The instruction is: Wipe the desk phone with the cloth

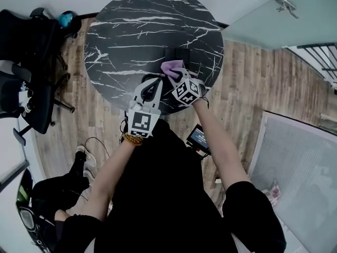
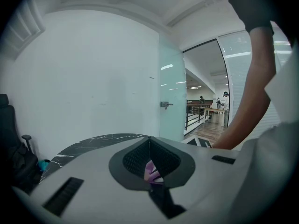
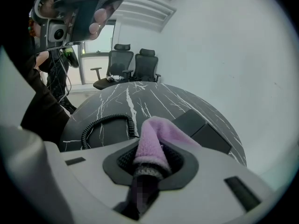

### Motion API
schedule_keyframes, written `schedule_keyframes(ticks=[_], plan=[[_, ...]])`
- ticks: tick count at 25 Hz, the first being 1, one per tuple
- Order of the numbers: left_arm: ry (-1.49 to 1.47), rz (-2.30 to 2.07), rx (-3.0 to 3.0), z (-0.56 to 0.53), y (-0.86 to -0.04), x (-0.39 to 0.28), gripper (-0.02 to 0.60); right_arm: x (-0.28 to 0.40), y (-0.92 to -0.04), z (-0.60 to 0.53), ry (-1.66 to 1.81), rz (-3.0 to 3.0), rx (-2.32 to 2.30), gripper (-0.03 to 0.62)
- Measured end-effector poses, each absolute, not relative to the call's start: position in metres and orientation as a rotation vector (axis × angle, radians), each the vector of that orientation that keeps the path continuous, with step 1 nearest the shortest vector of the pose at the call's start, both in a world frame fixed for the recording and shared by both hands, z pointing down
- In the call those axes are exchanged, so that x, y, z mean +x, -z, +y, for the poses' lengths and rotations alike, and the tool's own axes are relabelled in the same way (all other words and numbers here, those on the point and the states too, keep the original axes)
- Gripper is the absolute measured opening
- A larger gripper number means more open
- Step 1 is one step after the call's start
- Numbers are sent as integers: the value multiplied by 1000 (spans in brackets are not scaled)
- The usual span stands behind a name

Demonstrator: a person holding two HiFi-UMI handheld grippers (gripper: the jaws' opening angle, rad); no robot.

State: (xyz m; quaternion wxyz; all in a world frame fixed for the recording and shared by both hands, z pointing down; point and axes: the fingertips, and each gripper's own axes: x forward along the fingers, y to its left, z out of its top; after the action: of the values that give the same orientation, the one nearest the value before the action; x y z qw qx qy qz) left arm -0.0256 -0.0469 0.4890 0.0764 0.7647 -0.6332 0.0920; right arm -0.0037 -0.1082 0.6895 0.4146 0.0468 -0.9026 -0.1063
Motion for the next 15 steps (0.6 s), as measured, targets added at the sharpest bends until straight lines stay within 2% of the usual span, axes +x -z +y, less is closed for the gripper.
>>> schedule_keyframes(ticks=[15], plan=[[-290,-1893,2295,-42,-492,-21,14,4,-700,-89,233,-2254,93,81]])
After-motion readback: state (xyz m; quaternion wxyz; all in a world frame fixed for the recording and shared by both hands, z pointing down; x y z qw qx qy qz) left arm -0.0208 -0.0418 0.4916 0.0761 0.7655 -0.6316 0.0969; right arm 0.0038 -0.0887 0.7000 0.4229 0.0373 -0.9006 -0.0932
